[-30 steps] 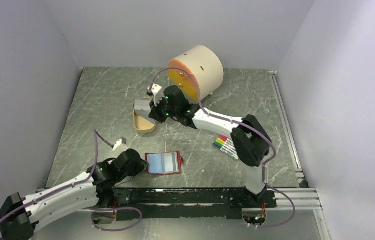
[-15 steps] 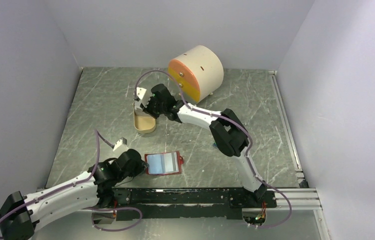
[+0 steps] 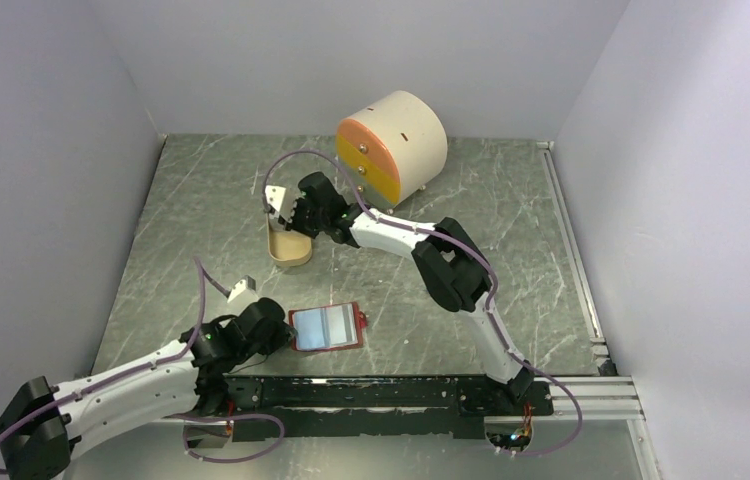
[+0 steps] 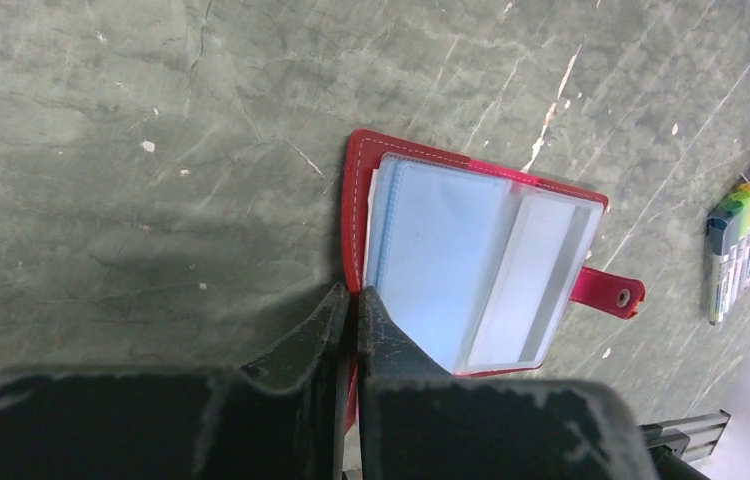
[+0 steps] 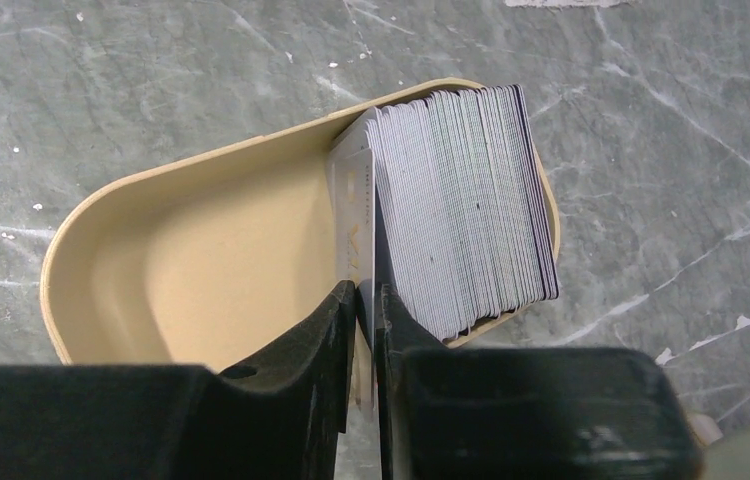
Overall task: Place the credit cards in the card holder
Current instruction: Adjust the credit card in the storage box, then insert the credit card into the card holder.
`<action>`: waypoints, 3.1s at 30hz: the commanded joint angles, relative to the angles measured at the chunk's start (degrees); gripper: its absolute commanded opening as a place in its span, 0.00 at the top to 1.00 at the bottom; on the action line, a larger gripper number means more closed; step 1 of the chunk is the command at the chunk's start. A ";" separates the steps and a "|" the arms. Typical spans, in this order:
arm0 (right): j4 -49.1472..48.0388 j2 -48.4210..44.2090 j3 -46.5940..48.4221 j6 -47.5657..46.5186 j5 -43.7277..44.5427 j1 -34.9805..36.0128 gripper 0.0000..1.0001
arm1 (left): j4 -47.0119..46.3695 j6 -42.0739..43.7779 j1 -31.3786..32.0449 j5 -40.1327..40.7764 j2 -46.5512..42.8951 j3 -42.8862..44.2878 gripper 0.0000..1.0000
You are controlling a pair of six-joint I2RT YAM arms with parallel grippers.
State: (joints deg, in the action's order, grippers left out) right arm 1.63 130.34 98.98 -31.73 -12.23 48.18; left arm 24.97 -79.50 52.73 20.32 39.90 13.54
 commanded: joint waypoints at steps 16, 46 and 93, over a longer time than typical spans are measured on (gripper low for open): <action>0.12 -2.57 2.60 -3.35 1.69 -0.28 0.80 | -0.98 0.92 0.36 -0.81 0.75 1.74 0.91; -1.10 -19.55 -8.84 15.12 -3.47 -0.37 1.00 | -1.68 0.66 0.36 -0.09 1.50 1.14 0.91; -37.35 -38.45 -73.65 86.70 -6.99 1.86 1.00 | -5.82 1.53 0.36 -1.04 5.21 0.91 0.91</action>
State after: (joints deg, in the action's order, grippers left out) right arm -32.99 90.02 26.09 54.13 -19.64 50.57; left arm 19.55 -78.67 52.73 20.03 45.17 14.20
